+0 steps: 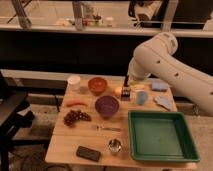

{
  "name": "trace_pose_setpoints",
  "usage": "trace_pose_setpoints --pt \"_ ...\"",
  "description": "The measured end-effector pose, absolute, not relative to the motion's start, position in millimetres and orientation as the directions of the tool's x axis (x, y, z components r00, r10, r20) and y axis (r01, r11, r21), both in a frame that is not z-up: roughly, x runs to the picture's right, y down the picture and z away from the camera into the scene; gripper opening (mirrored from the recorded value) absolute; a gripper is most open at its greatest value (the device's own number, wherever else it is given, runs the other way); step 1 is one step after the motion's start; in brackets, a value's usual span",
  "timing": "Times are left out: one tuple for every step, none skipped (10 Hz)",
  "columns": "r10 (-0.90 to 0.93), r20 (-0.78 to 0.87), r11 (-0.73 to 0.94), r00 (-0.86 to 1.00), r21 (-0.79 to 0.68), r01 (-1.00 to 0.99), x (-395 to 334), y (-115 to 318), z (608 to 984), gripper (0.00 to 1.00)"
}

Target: Place brush in plastic cup

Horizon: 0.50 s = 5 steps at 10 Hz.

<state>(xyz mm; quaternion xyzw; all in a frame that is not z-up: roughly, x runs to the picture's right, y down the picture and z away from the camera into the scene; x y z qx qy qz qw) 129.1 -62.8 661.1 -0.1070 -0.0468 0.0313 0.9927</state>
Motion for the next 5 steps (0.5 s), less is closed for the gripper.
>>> trace_pose_setpoints --pt "0.069 0.08 0.975 0.994 -0.217 -0.051 131 -65 663 0.0" --pt "0.071 0.07 0.974 0.995 -0.222 -0.054 138 -68 668 0.0" --pt "0.074 0.061 0.973 0.995 -0.225 -0.058 145 -71 672 0.0" --pt "0.075 0.051 0.972 0.996 -0.227 -0.062 153 -75 676 0.0" --pt "0.075 0.043 0.972 0.996 -0.228 -0.064 157 -79 680 0.0"
